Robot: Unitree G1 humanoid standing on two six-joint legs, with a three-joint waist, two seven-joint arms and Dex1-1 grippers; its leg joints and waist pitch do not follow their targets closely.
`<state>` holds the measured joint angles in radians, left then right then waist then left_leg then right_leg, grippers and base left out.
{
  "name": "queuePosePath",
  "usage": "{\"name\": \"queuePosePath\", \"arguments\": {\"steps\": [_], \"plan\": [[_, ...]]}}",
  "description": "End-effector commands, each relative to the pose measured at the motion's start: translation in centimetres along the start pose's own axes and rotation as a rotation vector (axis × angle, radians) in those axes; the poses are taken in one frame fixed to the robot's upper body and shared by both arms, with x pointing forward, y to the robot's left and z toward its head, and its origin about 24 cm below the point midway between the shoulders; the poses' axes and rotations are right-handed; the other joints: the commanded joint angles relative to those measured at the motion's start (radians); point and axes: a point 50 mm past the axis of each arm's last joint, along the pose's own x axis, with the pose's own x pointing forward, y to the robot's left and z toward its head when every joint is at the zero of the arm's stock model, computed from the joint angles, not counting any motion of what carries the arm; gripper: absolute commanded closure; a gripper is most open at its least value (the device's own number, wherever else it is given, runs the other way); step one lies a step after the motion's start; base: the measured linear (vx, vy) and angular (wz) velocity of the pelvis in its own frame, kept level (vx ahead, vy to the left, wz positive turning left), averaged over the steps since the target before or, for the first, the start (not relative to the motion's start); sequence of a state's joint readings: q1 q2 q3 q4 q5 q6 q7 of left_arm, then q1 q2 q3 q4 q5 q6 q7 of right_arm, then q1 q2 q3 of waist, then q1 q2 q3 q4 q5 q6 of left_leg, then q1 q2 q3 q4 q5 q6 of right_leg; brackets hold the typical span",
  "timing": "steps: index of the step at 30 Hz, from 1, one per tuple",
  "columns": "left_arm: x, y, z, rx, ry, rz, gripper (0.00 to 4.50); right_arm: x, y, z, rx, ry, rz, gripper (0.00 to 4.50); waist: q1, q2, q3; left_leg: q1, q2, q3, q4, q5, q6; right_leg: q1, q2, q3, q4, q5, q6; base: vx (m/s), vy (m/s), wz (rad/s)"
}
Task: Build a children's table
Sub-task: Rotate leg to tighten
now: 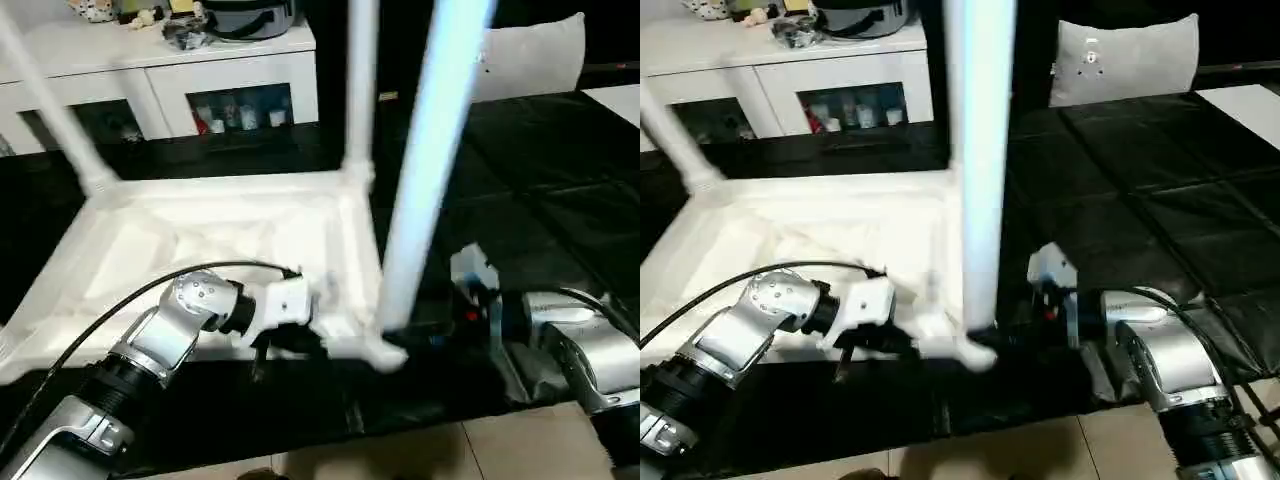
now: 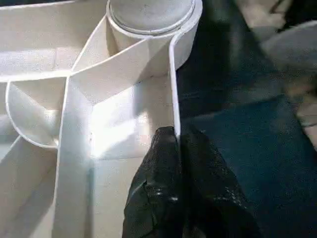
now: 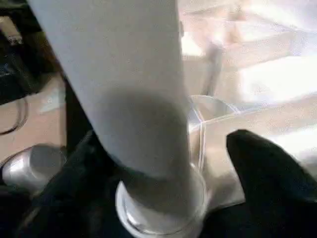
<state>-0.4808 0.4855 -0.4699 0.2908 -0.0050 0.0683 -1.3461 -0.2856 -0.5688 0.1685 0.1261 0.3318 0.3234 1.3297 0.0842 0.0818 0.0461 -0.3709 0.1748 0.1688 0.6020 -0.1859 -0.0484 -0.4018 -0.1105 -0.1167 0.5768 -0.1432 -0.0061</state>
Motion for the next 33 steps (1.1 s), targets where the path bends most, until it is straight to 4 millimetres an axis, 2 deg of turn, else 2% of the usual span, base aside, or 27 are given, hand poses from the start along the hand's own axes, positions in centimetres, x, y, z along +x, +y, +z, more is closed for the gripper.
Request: {"name": "queuePosePath", "arguments": {"steps": [1,2,3,4,7,10,16,17,19,21,23,24,25,26,27,28,29,30,31,32,33], "plan": [[0.5,-0.5,0.5,0.065,0.019,-0.1,4.5,0.1,0.0,0.4,-0.011,0.002,0.031,1.13,-0.004,-0.019,-0.063,0.005,0.053,-0.015,-0.08,-0.311,0.064,0.049,-0.049,0.051,-0.074,-0.436,-0.159,0.0,0.0,0.0],[0.5,-0.5,0.6,0.067,0.018,-0.101,4.5,0.1,0.1,0.4,-0.006,0.001,0.041,1.2,-0.002,-0.019,-0.063,0.008,0.053,-0.015,-0.08,-0.312,0.061,0.048,-0.05,0.051,-0.075,-0.439,-0.158,0.0,0.0,0.0],[0.5,-0.5,0.6,0.068,0.018,-0.102,4.5,0.2,0.2,0.4,-0.003,0.001,0.048,1.2,0.001,-0.03,-0.063,0.008,0.052,-0.015,-0.079,-0.302,0.062,0.049,-0.051,0.052,-0.073,-0.446,-0.158,0.0,0.0,0.0],[0.5,-0.5,0.6,0.07,0.017,-0.105,4.5,0.2,0.3,0.4,0.0,0.004,0.063,1.26,0.002,-0.025,-0.062,0.006,0.054,-0.015,-0.081,-0.3,0.061,0.048,-0.051,0.052,-0.075,-0.458,-0.154,0.0,0.0,0.0],[0.6,-0.5,0.5,0.076,0.015,-0.113,4.5,0.3,0.6,0.3,0.019,0.012,0.107,1.59,0.001,-0.027,-0.063,0.008,0.054,-0.016,-0.081,-0.306,0.055,0.048,-0.05,0.052,-0.075,-0.451,-0.152,0.0,0.0,0.0],[0.5,-0.5,0.5,0.078,0.014,-0.117,4.5,0.3,0.8,0.2,0.03,0.018,0.131,1.68,0.003,-0.028,-0.064,0.008,0.054,-0.015,-0.081,-0.303,0.056,0.048,-0.05,0.053,-0.074,-0.446,-0.154,0.0,0.0,0.0],[0.5,-0.5,0.4,0.065,0.009,-0.105,4.5,0.6,0.9,0.1,0.047,-0.002,0.141,2.22,0.003,-0.031,-0.062,0.008,0.052,-0.015,-0.08,-0.307,0.052,0.047,-0.05,0.051,-0.079,-0.479,-0.142,0.0,0.0,0.0],[0.4,-0.5,0.4,0.058,0.001,-0.099,4.5,0.7,0.9,0.2,0.051,-0.018,0.134,2.37,0.003,-0.03,-0.062,0.008,0.052,-0.015,-0.08,-0.306,0.051,0.047,-0.05,0.051,-0.079,-0.481,-0.141,0.0,0.0,0.0],[0.4,-0.4,0.5,0.035,-0.016,-0.072,4.5,1.0,0.7,0.4,0.064,-0.052,0.09,2.4,0.002,-0.028,-0.061,0.009,0.051,-0.016,-0.081,-0.315,0.048,0.046,-0.05,0.05,-0.08,-0.497,-0.136,0.0,0.0,0.0],[0.5,-0.2,0.5,0.007,-0.017,-0.03,4.5,1.3,0.3,0.4,0.076,-0.069,0.017,2.42,-0.001,-0.03,-0.058,0.009,0.049,-0.016,-0.082,-0.33,0.043,0.045,-0.05,0.048,-0.085,-0.531,-0.124,0.0,0.0,0.0],[0.5,-0.1,0.5,-0.007,-0.014,-0.01,4.5,1.5,0.0,0.4,0.083,-0.072,-0.018,2.43,-0.007,-0.03,-0.055,0.014,0.045,-0.018,-0.08,-0.349,0.029,0.04,-0.05,0.043,-0.094,-0.591,-0.1,0.0,0.0,0.0],[0.6,0.1,0.5,-0.033,-0.02,0.025,4.5,1.9,-0.5,0.5,0.092,-0.085,-0.096,2.43,-0.01,-0.025,-0.054,0.014,0.044,-0.019,-0.08,-0.36,0.025,0.039,-0.05,0.042,-0.093,-0.605,-0.097,0.0,0.0,0.0],[1.0,0.5,0.8,-0.087,-0.038,0.092,4.5,2.8,-1.8,0.6,0.137,-0.112,-0.265,2.43,-0.021,-0.025,-0.051,0.014,0.042,-0.02,-0.08,-0.38,0.008,0.037,-0.047,0.037,-0.099,-0.633,-0.08,0.0,0.0,0.0],[1.2,0.6,0.9,-0.108,-0.045,0.119,4.5,3.1,-2.3,0.6,0.16,-0.116,-0.33,2.45,-0.038,-0.026,-0.048,0.015,0.034,-0.026,-0.077,-0.405,-0.008,0.037,-0.047,0.022,-0.108,-0.681,-0.059,0.0,0.0,0.0],[1.5,0.9,1.0,-0.136,-0.05,0.163,4.5,3.5,-2.9,0.4,0.187,-0.113,-0.417,2.46,-0.046,-0.024,-0.048,0.016,0.032,-0.03,-0.075,-0.421,-0.013,0.039,-0.047,0.014,-0.113,-0.704,-0.041,0.0,0.0,0.0],[1.7,1.1,1.1,-0.147,-0.053,0.181,4.5,3.6,-3.1,0.3,0.199,-0.11,-0.452,2.46,-0.068,-0.023,-0.045,0.013,0.031,-0.035,-0.074,-0.453,-0.019,0.04,-0.044,0.002,-0.119,-0.726,-0.015,0.0,0.0,0.0],[2.3,1.8,1.3,-0.186,-0.061,0.266,4.5,4.2,-3.8,0.1,0.22,-0.101,-0.57,2.47,-0.084,-0.017,-0.044,0.015,0.03,-0.039,-0.071,-0.486,-0.022,0.041,-0.043,-0.009,-0.13,-0.743,0.01,0.0,0.0,0.0],[2.5,2.2,1.4,-0.2,-0.063,0.302,4.5,4.4,-4.0,0.0,0.223,-0.099,-0.61,2.47,-0.095,-0.013,-0.044,0.021,0.031,-0.041,-0.071,-0.502,-0.023,0.038,-0.042,-0.015,-0.138,-0.735,0.01,0.0,0.0,0.0],[2.7,2.5,1.4,-0.212,-0.067,0.333,4.5,4.6,-4.1,-0.1,0.227,-0.096,-0.644,2.47,-0.115,-0.007,-0.045,0.018,0.037,-0.051,-0.076,-0.549,-0.021,0.051,-0.042,-0.03,-0.14,-0.7,0.01,0.0,0.0,0.0],[2.9,3.0,1.6,-0.229,-0.076,0.385,4.5,4.9,-4.4,-0.1,0.225,-0.091,-0.696,2.47,-0.121,0.001,-0.042,0.022,0.047,-0.058,-0.086,-0.595,-0.02,0.059,-0.041,-0.036,-0.139,-0.67,0.006,0.0,0.0,0.0],[3.2,3.7,1.9,-0.245,-0.084,0.449,4.5,5.2,-4.7,-0.2,0.22,-0.091,-0.769,2.47,-0.135,0.006,-0.039,0.002,0.069,-0.075,-0.113,-0.68,-0.027,0.084,-0.039,-0.03,-0.102,-0.568,-0.008,0.0,0.0,0.0]]}}
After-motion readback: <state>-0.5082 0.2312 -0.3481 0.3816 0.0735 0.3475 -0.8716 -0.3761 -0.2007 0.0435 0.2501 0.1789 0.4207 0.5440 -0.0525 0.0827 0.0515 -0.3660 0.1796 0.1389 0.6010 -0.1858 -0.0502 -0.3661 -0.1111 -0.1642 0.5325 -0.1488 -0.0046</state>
